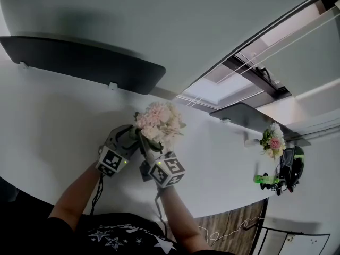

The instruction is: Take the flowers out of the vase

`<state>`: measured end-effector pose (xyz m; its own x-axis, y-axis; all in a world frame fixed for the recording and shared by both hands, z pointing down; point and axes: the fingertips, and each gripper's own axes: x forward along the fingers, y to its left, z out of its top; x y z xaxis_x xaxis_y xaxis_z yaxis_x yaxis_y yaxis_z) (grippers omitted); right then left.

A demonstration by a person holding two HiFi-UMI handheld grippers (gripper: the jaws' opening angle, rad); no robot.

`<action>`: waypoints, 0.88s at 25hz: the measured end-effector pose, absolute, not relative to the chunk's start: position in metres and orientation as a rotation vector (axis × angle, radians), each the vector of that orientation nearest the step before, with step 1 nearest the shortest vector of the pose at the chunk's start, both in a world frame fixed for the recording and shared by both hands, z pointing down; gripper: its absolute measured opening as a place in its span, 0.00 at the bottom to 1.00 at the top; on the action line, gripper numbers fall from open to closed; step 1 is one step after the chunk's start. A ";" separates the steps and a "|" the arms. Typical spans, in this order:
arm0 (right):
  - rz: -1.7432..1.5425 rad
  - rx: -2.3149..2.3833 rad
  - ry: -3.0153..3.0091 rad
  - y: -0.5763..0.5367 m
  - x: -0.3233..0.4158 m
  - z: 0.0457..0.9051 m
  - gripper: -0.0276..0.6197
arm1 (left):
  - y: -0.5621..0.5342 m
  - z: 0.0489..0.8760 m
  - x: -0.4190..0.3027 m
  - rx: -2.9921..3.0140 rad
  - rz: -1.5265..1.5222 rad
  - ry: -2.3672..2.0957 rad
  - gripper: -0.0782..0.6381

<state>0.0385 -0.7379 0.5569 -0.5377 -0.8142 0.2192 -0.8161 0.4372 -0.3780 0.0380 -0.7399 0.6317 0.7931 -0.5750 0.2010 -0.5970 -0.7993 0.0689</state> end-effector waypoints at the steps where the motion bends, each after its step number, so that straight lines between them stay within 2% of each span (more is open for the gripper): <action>1: 0.697 1.507 -2.665 -0.738 0.038 0.556 0.15 | -0.740 0.632 0.038 2.853 0.257 -0.934 0.47; 22: 0.605 1.649 -2.773 -0.722 0.075 0.451 0.14 | -0.741 0.633 0.040 2.877 0.317 -0.925 0.47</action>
<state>0.0751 -0.7223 0.4511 -0.4880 -0.8703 0.0658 -0.8186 0.4303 -0.3804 0.0395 -0.7405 0.6331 0.7935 -0.5641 0.2283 -0.5855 -0.8100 0.0336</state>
